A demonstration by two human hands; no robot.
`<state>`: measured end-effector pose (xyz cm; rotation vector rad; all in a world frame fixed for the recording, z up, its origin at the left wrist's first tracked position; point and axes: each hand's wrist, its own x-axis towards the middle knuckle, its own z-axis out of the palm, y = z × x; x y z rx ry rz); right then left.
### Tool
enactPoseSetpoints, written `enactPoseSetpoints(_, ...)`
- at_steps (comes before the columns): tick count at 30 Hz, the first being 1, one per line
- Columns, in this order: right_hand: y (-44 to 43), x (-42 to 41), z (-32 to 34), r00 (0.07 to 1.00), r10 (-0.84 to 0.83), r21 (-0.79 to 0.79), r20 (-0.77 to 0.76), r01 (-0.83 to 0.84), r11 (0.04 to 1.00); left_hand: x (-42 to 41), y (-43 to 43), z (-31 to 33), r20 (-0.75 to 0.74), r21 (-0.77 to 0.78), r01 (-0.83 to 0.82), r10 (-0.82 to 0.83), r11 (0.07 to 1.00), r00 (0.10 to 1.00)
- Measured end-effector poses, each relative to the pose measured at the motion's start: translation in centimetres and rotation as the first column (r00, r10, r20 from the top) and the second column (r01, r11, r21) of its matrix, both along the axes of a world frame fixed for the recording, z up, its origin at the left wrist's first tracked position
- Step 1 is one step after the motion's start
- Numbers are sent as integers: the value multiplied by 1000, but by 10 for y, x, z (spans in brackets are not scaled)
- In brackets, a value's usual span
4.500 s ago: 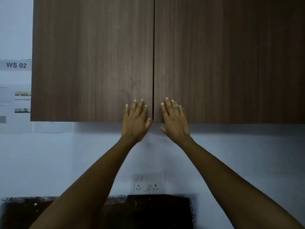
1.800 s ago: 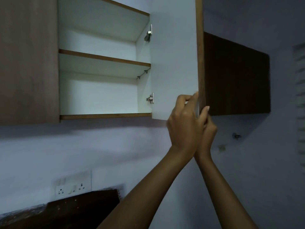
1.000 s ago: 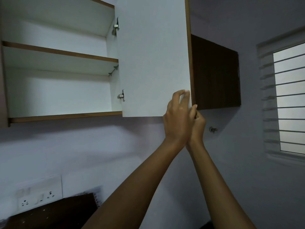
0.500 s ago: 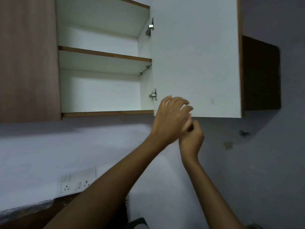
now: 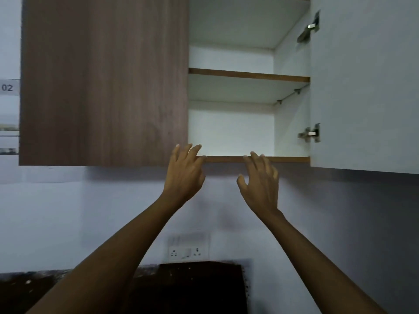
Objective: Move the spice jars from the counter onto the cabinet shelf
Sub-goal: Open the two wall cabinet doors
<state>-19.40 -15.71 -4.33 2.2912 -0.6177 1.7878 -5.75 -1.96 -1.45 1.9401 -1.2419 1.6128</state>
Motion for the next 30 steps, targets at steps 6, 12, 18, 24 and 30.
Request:
enactPoseSetpoints(6, 31, 75, 13, 994, 20, -34, -112, -24, 999, 52, 13, -6, -42, 45, -85, 86, 995, 995)
enactPoseSetpoints(12, 43, 128, 27, 951, 40, 10, -307, -38, 999, 90, 5, -9, -83, 91, -168, 176, 982, 981)
enactPoseSetpoints(18, 54, 167, 46, 934, 327, 389, -144, -251, 886, 131, -2, -9, 58, 3, -224, 224, 975, 973)
enactPoseSetpoints(24, 61, 178, 56, 878, 415, 543, 237, -474, 693, 140, -7, -12, 120, -89, -164, 174, 982, 977)
enactPoseSetpoints(30, 77, 158, 55, 691, 534, 519, 487, -721, 459, 126, 0, -14, 126, -127, -123, 140, 984, 982)
